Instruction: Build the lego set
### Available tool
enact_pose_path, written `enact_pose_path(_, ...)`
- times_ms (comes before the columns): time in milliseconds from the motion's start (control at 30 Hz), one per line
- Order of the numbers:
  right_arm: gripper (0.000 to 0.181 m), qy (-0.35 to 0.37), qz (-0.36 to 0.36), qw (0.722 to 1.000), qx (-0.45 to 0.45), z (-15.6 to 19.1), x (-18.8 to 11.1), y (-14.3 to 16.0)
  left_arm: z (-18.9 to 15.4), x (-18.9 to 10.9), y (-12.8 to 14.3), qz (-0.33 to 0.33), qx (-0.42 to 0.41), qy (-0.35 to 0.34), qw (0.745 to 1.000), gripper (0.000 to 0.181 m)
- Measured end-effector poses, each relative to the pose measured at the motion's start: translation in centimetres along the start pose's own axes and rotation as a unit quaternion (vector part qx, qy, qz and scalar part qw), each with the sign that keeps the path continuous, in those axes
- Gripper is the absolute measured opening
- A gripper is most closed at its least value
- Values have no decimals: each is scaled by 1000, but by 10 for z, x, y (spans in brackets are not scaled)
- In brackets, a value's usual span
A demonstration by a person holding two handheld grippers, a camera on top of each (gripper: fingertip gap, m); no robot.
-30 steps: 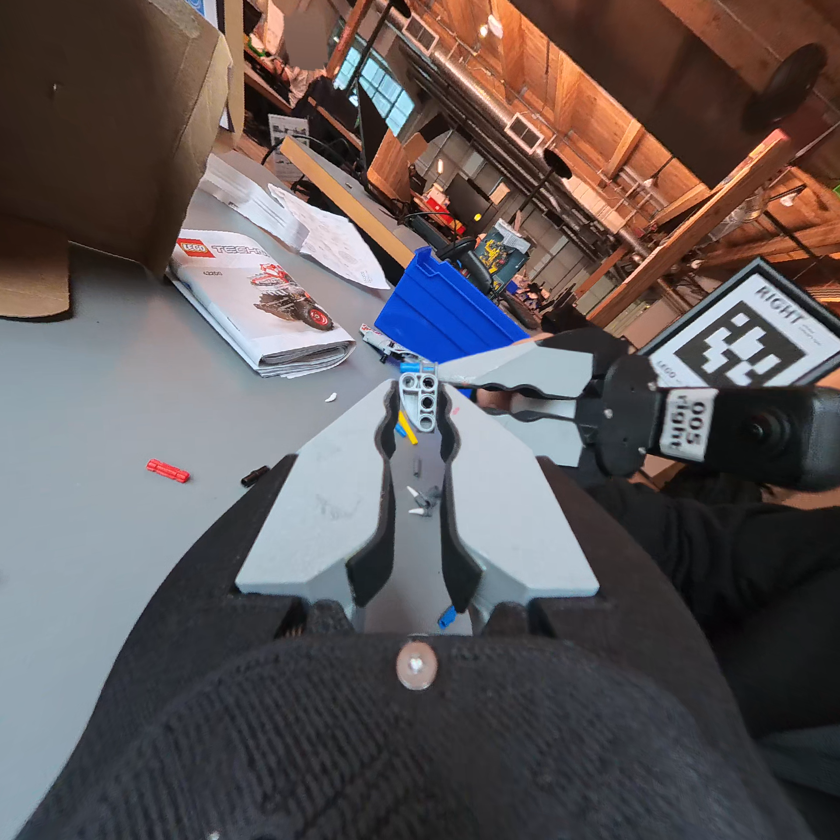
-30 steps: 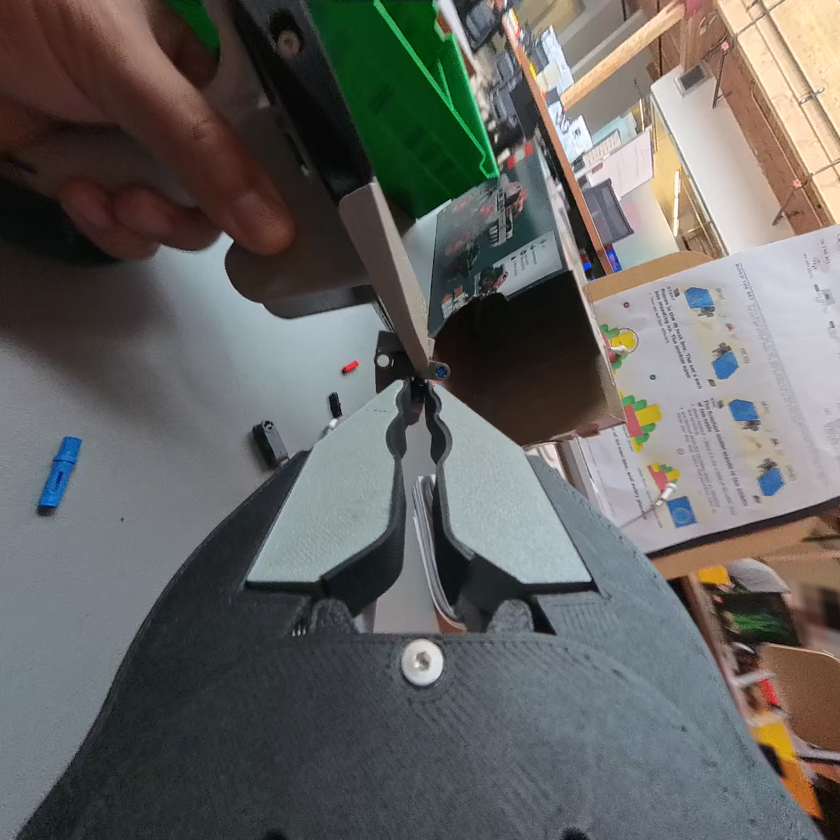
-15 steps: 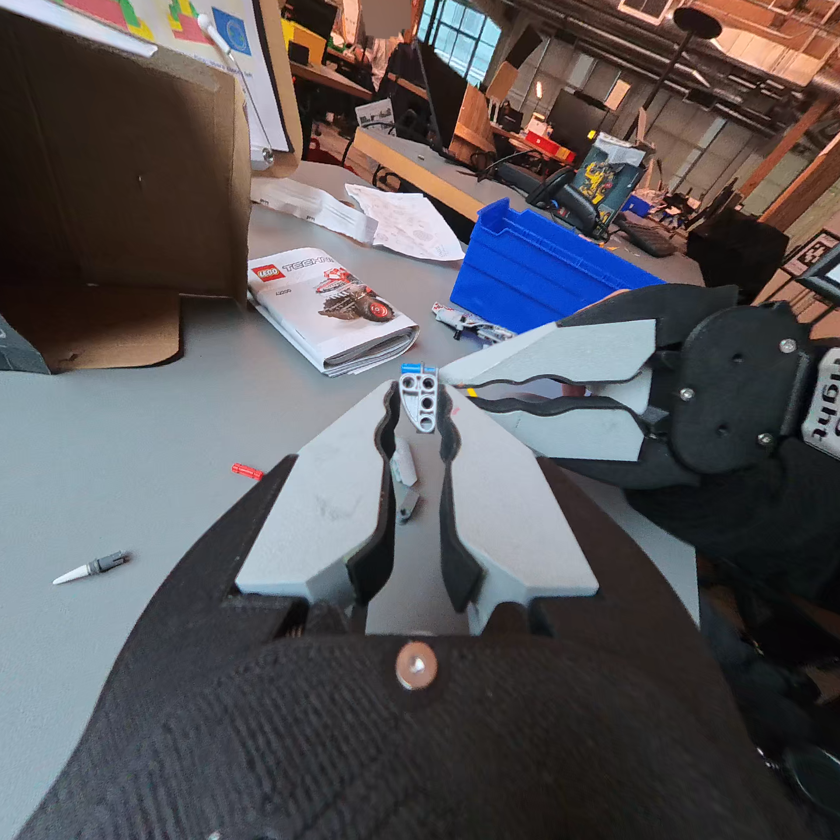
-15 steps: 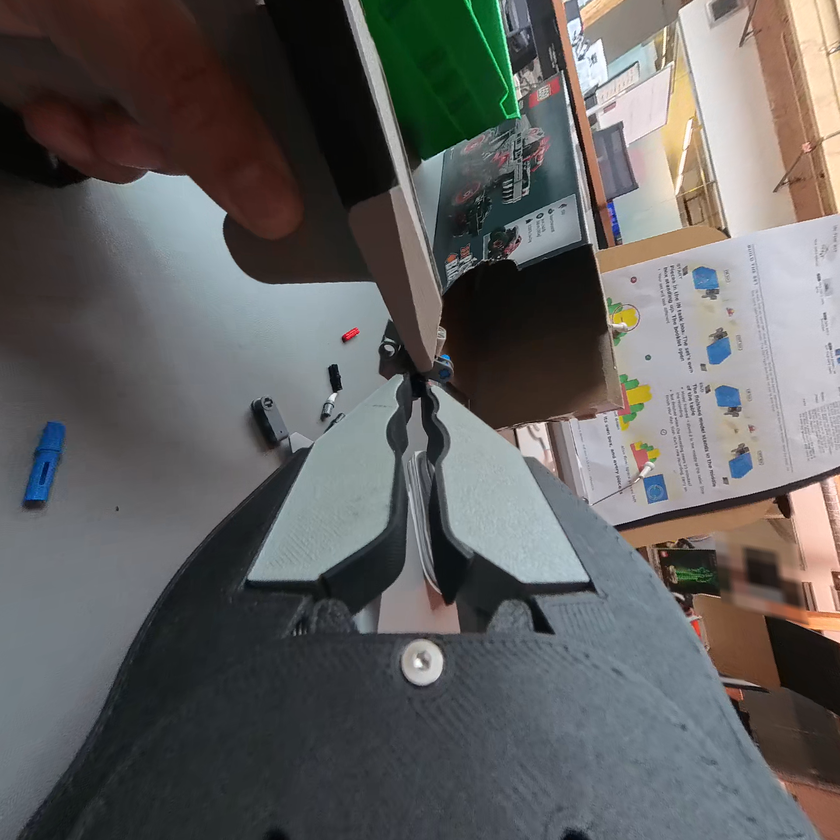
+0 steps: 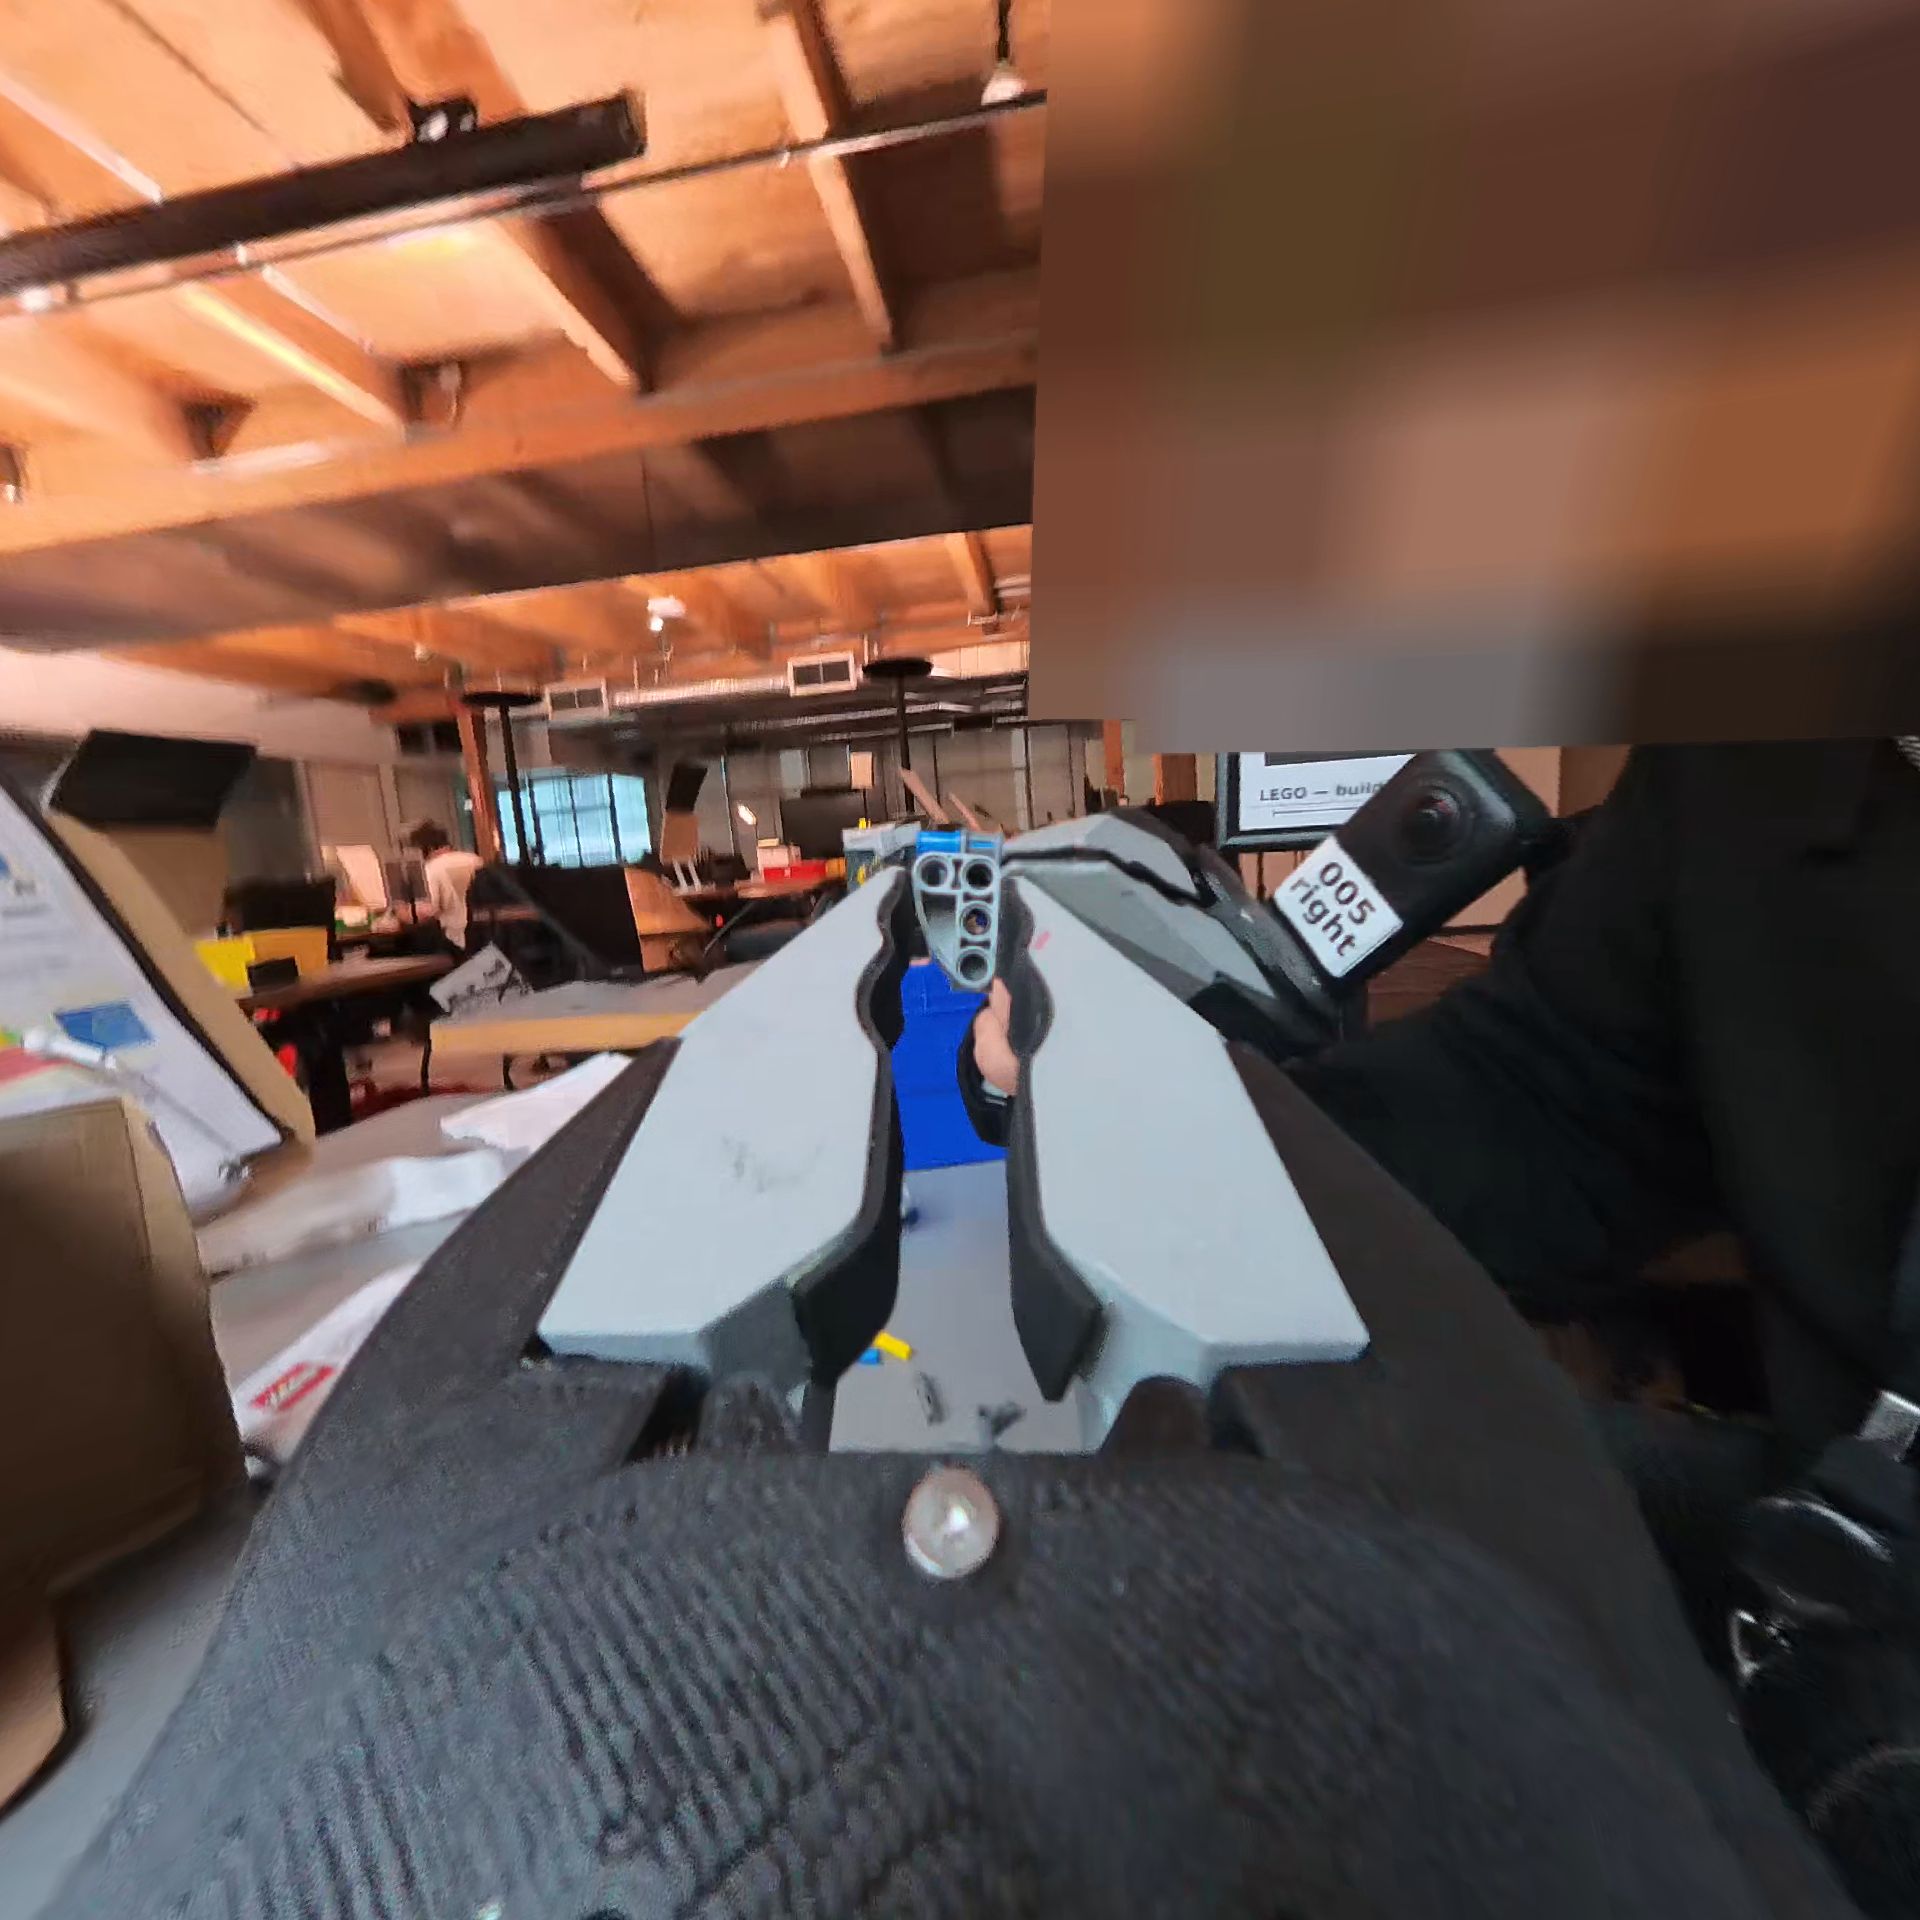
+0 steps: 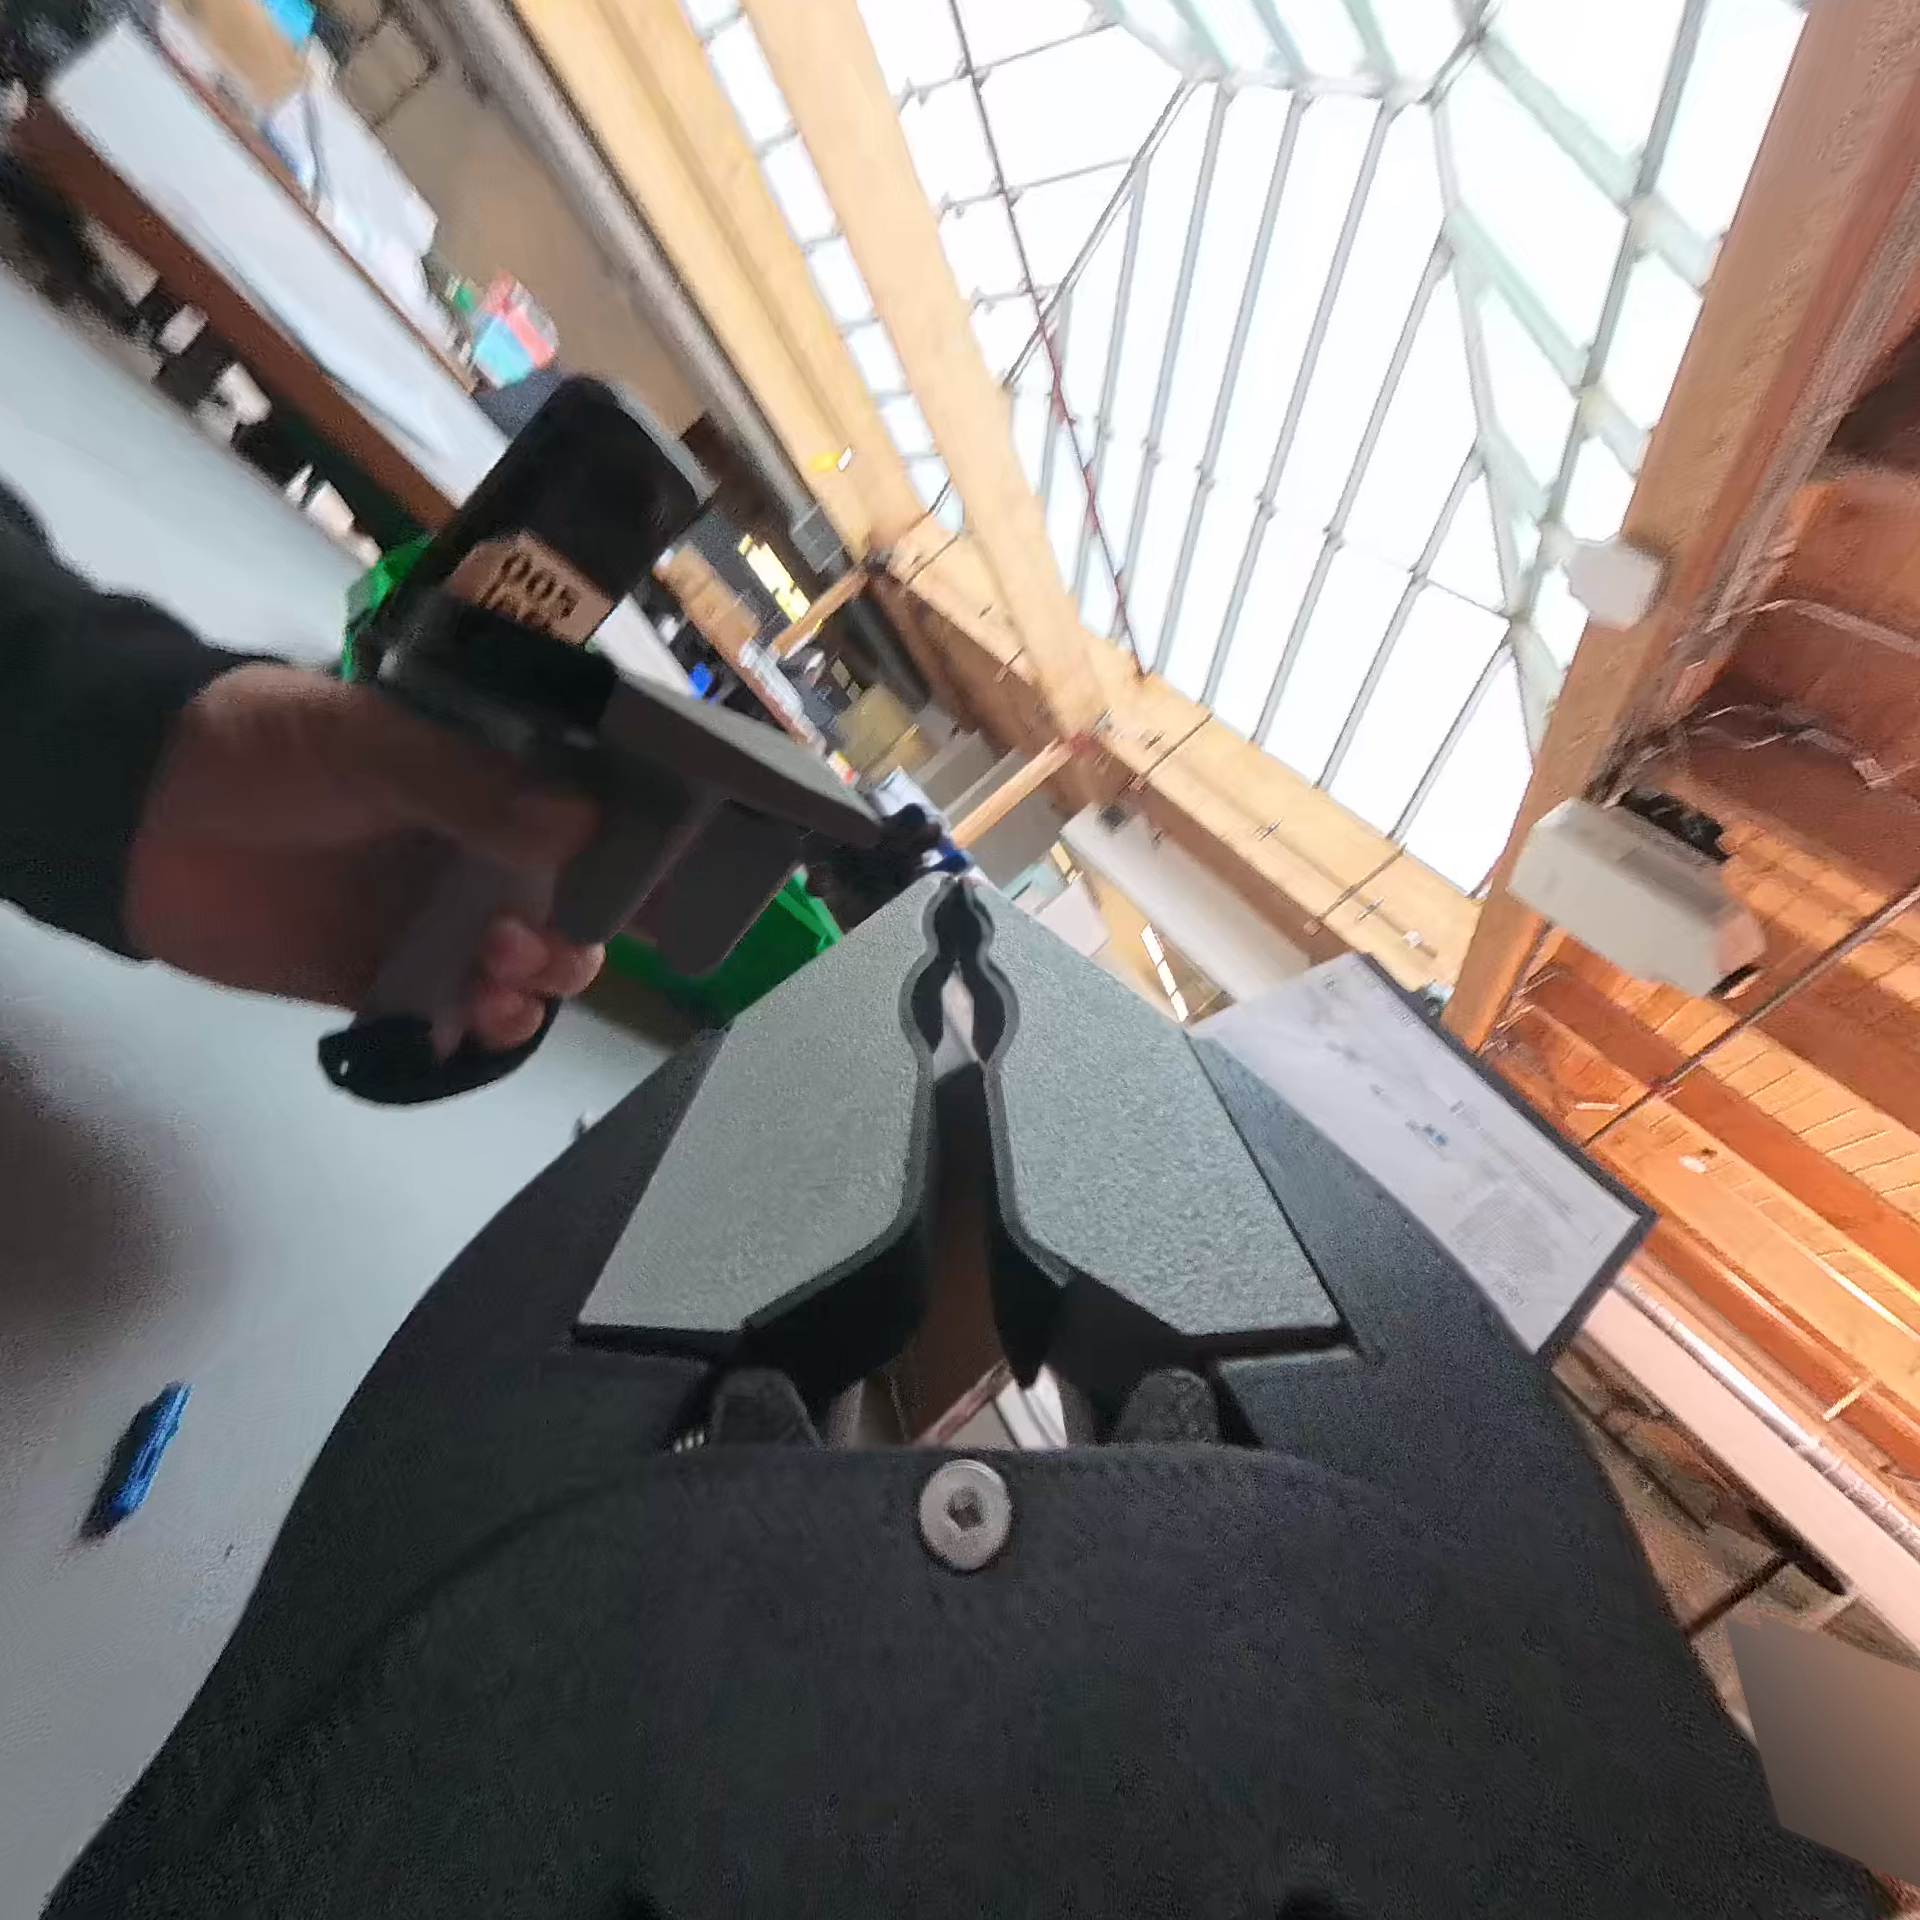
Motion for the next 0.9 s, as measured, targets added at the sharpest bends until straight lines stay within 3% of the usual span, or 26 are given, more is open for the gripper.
enact_pose_path(100,0,10,-22,999,21,0,-3,-4,-5,1,-2,-13,17,23,1000,14)
enact_pose_path(267,3,-53,56,984,161,12,1,26,-6,-1,-5,-17,59,36,997,14)
enact_pose_path(333,14,-100,108,959,241,23,1,45,8,-5,-1,3,50,-12,999,14)
enact_pose_path(400,25,-149,207,913,318,43,-4,77,28,-12,10,52,-14,-87,995,14)
enact_pose_path(467,37,-178,276,865,379,59,-12,101,48,-24,30,125,-92,-173,973,14)
enact_pose_path(500,21,-192,292,848,399,63,-14,106,55,-30,40,151,-115,-199,961,14)
enact_pose_path(567,16,-188,302,836,418,64,-16,113,65,-40,55,179,-152,-247,940,14)
enact_pose_path(700,39,-203,356,801,436,73,-27,129,76,-55,65,190,-216,-303,909,14)
enact_pose_path(767,40,-204,377,804,412,70,-23,133,78,-59,72,201,-243,-316,895,14)
enact_pose_path(900,20,-160,330,876,313,52,-3,124,79,-62,79,196,-279,-327,881,14)
Point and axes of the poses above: each gripper's, where its closed fingertips meet, x out along the fingers, y out of its underside, z = x × y across the jaws, the point moved 3 cm from there along -x, back along the fingers, and after that the axes turned 11 degrees about -z, right-handed, at the moved point
